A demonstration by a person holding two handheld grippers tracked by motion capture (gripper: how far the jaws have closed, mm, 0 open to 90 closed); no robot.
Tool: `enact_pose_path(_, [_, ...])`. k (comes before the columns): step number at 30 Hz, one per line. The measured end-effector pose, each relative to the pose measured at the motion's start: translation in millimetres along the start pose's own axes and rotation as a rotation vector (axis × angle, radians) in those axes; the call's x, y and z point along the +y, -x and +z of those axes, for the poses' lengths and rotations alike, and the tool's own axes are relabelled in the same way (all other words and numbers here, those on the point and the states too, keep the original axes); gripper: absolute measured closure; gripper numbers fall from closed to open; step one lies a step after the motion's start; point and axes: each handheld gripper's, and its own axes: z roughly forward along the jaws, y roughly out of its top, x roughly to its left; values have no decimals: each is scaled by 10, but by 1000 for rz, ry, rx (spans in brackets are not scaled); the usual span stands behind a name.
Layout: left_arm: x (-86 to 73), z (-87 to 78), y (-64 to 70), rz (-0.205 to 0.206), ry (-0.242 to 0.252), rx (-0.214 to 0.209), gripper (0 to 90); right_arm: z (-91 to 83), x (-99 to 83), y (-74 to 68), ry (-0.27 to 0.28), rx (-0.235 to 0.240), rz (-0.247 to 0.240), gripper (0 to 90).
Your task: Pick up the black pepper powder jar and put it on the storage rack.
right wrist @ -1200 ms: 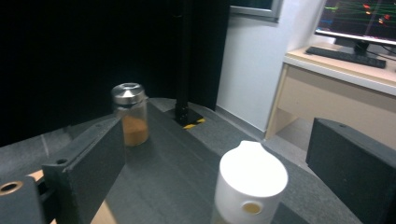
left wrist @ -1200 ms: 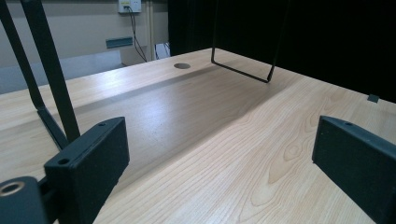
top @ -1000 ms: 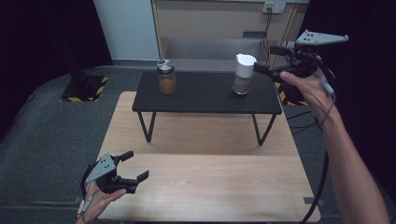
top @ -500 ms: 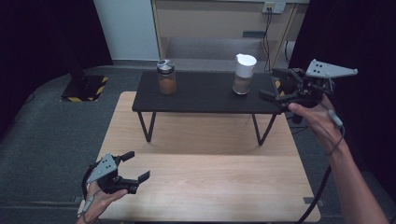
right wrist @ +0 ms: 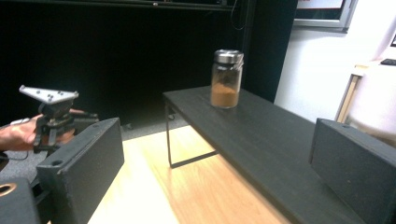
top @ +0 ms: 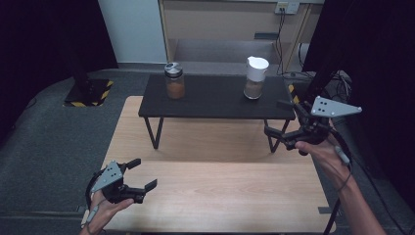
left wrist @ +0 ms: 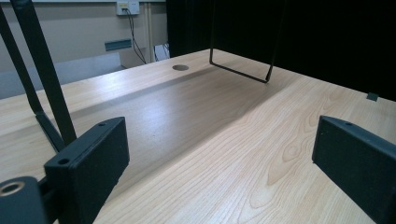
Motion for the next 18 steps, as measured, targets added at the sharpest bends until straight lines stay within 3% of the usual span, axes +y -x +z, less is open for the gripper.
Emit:
enact_pose_path(5, [5,1,6,4,-2,-1,27,11,-179,-93,-8,3,8,41])
enact_pose_path(8, [4,3,7,4,-2,-1,27,8,-308,-172,-40,-4,-2,41])
enact_pose_path(18, [6,12,10,6,-3,-5,27,10,-568,-318,-74,-27,-8,47])
